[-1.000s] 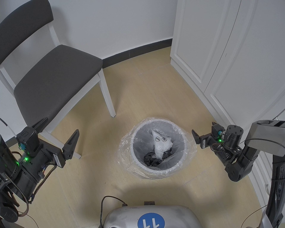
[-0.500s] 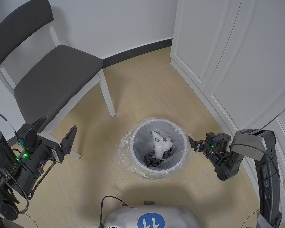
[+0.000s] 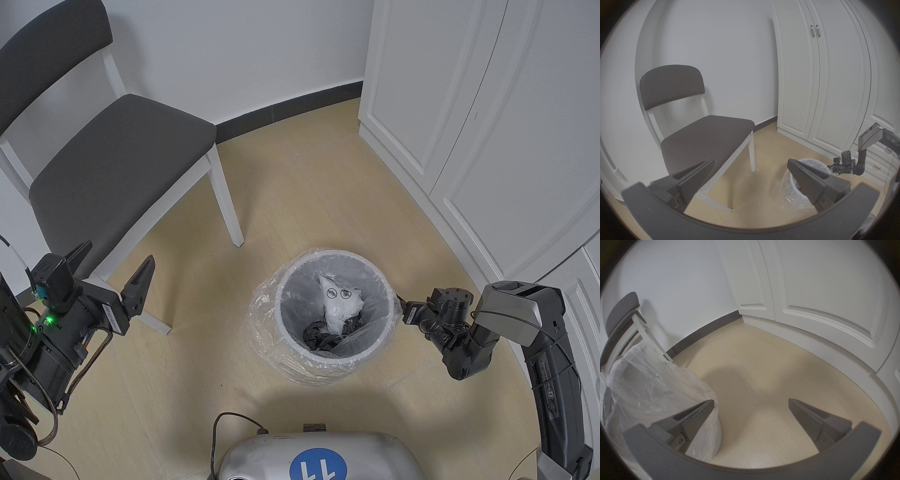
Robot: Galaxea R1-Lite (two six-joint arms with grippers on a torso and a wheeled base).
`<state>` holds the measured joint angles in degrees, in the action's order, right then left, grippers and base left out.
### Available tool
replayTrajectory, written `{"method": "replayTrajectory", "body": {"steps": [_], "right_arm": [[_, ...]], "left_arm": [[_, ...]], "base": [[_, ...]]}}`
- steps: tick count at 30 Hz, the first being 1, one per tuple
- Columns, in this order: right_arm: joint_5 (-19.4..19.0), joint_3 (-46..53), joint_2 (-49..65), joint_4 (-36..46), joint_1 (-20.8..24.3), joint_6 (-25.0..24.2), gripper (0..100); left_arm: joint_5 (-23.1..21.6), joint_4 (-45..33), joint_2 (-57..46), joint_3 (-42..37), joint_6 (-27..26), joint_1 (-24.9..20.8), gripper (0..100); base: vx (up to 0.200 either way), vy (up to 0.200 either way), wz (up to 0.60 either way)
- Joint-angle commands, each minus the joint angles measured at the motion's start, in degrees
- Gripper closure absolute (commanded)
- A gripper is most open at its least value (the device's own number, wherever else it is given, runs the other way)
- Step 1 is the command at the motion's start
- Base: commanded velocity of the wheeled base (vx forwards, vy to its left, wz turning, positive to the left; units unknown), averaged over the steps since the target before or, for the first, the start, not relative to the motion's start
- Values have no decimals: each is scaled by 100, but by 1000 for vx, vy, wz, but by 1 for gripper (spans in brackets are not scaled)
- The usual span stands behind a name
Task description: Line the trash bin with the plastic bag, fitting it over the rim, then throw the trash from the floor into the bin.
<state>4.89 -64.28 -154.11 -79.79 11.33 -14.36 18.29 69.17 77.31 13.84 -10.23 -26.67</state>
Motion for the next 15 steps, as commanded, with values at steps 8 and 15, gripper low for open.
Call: {"method": "replayTrajectory", "body": {"steps": [8, 15], "right_arm": [[-41, 742, 681, -19, -8, 566, 0], [-49, 1199, 1226, -19, -25, 1164, 0]], "left_arm": [[0, 0, 65, -21, 21, -22, 0], [0, 0, 284, -39, 47, -22, 0]], "base": [[0, 0, 0], [0, 0, 0]]}}
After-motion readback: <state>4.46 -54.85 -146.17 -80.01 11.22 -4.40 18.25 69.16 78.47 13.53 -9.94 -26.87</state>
